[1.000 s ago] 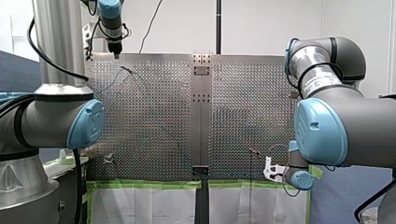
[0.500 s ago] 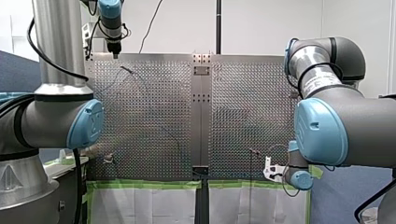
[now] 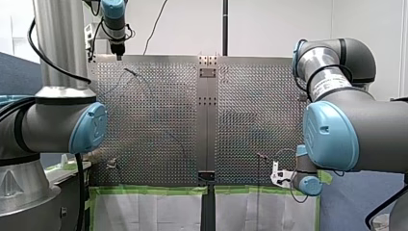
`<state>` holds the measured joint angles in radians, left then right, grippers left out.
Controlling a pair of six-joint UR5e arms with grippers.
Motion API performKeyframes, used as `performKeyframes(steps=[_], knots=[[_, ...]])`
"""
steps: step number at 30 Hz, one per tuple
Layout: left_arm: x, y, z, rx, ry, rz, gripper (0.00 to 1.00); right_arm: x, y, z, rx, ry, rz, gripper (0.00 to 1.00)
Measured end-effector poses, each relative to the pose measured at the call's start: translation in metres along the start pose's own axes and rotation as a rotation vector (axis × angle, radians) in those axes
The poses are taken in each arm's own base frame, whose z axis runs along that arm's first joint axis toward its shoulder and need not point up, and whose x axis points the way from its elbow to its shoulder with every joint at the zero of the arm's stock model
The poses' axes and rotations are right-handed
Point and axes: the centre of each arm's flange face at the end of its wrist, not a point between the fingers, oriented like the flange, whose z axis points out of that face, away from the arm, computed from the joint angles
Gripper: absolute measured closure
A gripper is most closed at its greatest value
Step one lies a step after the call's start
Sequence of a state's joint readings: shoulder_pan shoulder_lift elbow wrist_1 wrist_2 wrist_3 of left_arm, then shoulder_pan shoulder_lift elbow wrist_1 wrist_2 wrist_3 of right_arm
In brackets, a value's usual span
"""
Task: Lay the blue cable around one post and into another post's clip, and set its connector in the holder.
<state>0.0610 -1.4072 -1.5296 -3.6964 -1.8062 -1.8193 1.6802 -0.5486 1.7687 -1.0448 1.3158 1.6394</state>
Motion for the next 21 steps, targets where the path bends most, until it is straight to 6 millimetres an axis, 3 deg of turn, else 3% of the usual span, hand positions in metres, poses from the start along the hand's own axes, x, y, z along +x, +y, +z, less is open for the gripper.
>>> performKeyframes(steps=[10, 21], knots=[[-0.001, -0.006, -0.001, 0.043, -0.023, -0.005, 0.01, 0.0, -0.001, 0.001, 0.001, 0.002, -0.001, 1.0], [-0.009, -0.025, -0.032, 0.216, -0.132, -0.026, 0.01, 0.001, 0.0, 0.001, -0.002, 0.003, -0.015, 1.0]])
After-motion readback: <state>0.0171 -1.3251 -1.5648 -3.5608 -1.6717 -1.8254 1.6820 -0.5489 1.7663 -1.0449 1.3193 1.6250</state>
